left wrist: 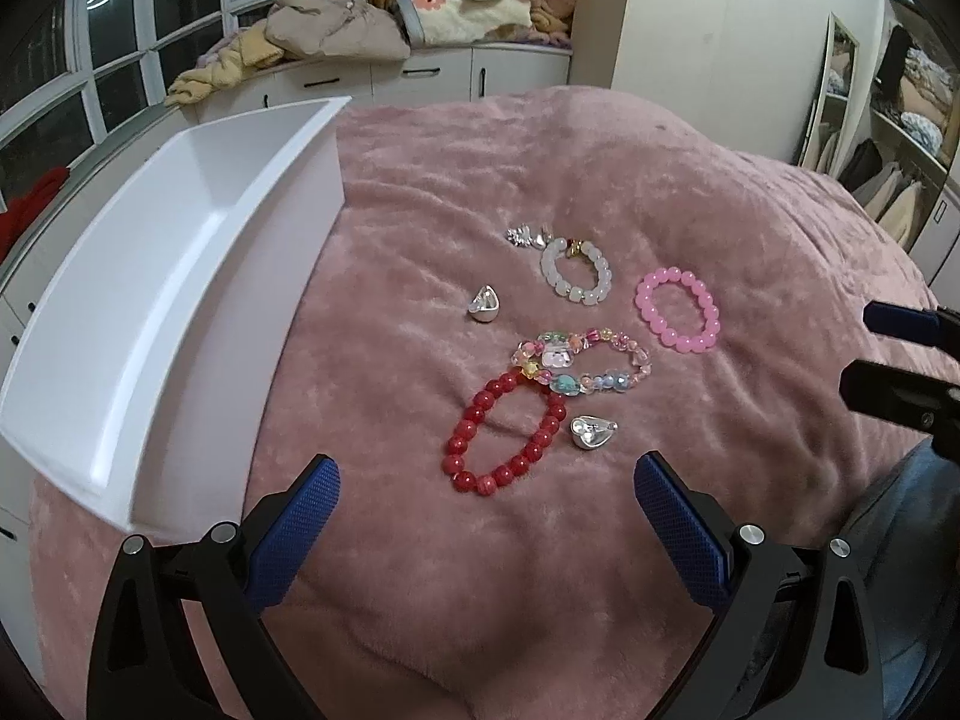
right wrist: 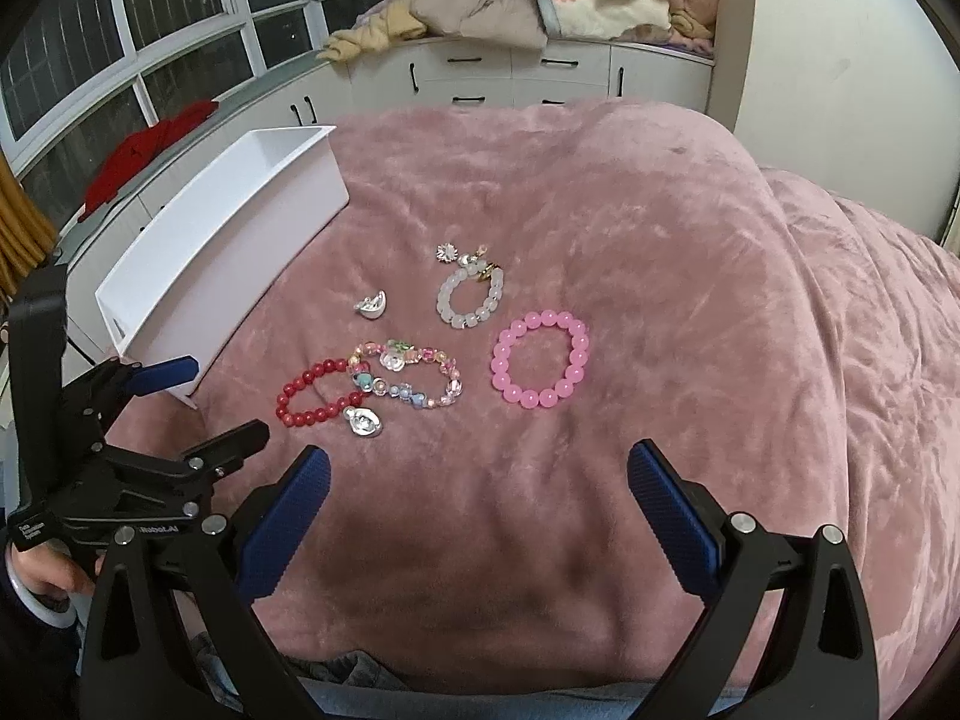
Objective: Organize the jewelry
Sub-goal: 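Grasp the red bead bracelet with the left tool while the right tool grasps the multicolour bracelet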
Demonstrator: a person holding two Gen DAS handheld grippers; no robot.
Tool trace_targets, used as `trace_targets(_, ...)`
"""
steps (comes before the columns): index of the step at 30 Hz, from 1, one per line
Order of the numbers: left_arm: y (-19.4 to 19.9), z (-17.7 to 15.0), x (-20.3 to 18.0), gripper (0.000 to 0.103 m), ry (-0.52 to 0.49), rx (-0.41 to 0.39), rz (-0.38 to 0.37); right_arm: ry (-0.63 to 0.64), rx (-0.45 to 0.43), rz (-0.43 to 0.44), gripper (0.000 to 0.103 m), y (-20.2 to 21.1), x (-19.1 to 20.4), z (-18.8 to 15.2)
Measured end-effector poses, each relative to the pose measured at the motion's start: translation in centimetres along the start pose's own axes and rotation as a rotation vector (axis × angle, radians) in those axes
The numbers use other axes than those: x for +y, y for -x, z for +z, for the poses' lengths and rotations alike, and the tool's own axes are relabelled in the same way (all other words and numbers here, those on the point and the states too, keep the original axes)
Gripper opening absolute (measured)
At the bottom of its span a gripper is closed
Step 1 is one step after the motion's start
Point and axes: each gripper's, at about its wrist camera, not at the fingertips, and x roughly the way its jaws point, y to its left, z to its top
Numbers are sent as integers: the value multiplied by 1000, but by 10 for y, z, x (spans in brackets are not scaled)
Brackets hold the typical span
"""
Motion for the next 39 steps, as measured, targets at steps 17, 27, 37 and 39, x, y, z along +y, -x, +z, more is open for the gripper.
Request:
trace_targets(17,-39,23,14,99,5,71,-4,101,74,-26,98,-51,5,65)
trace_targets(27,-64,24,18,99,-7,113,-9,176,109,-12,82,-87,13,69)
trace_targets(37,-80,21,15,97,-36,124,11,229,172,37,53,-119,21,51)
trace_targets(39,-80,20,16,96,-33,121,7,242,180,54,49,-123,25,49)
